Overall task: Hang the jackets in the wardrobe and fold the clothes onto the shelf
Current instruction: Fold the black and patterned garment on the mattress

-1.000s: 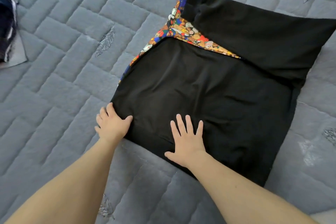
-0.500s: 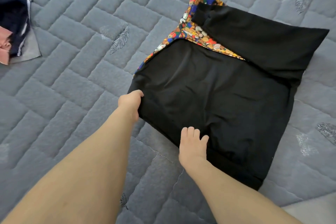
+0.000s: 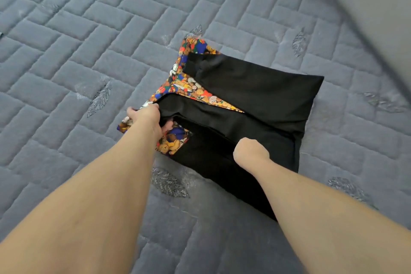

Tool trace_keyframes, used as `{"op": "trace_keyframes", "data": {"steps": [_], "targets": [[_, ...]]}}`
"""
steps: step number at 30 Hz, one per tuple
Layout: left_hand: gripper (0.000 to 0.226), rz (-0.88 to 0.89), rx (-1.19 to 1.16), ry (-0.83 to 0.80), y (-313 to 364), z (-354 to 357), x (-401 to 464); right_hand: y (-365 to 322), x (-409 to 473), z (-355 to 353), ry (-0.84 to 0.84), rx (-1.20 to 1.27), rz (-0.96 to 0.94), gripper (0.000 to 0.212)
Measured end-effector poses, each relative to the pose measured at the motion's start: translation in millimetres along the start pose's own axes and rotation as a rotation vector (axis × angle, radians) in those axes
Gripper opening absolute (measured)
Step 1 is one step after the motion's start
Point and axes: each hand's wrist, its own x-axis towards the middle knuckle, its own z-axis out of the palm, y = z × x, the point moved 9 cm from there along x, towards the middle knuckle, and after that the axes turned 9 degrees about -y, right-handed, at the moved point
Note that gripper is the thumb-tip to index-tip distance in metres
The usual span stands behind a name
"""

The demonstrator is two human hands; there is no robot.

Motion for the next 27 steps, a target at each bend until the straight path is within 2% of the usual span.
{"op": "trace_keyframes", "data": {"steps": [2,4,5,6,10,12,13,14,16,18,20,22,24,26,27], "targets": [[0.064,0.005,-0.027,-0.066,20,33,1,-1,10,-42,0.097,-0.097,-0.029,0.018],[0.025,0.032,-0.034,-0.128,45,67,3,-7,23,-87,0.194,-0.232,-0.076,0.019],[0.012,0.052,-0.024,-0.142,59,83,5,-10,29,-110,0.236,-0.274,-0.104,0.019],[0.009,0.074,-0.022,-0.16,74,99,9,-14,37,-134,0.28,-0.298,-0.135,0.018],[0.033,0.139,-0.033,-0.266,126,162,26,-40,68,-221,0.561,-0.317,-0.328,0.014],[0.059,0.181,0.148,-0.355,131,191,37,-45,83,-243,0.718,-0.314,-0.392,0.015],[0.073,0.242,0.276,-0.343,128,199,42,-39,92,-245,0.758,-0.297,-0.377,0.022],[0.084,0.341,0.424,-0.308,124,205,46,-27,103,-241,0.75,-0.266,-0.323,0.033],[0.092,0.494,0.805,-0.284,97,220,57,15,126,-215,0.646,-0.119,-0.141,0.055],[0.091,0.445,1.184,-0.293,49,227,79,72,141,-178,0.524,0.156,0.08,0.068],[0.098,0.323,1.433,-0.293,7,223,100,123,146,-145,0.415,0.47,0.28,0.076],[0.102,0.313,1.558,-0.243,-11,221,112,149,150,-137,0.422,0.578,0.324,0.077],[0.099,0.374,1.544,-0.188,-10,226,113,155,161,-143,0.438,0.583,0.222,0.074],[0.085,0.514,1.494,-0.103,4,231,103,149,178,-138,0.268,0.799,0.115,0.08],[0.076,0.642,1.485,-0.049,15,236,94,145,185,-134,0.155,0.957,0.088,0.086]]}}
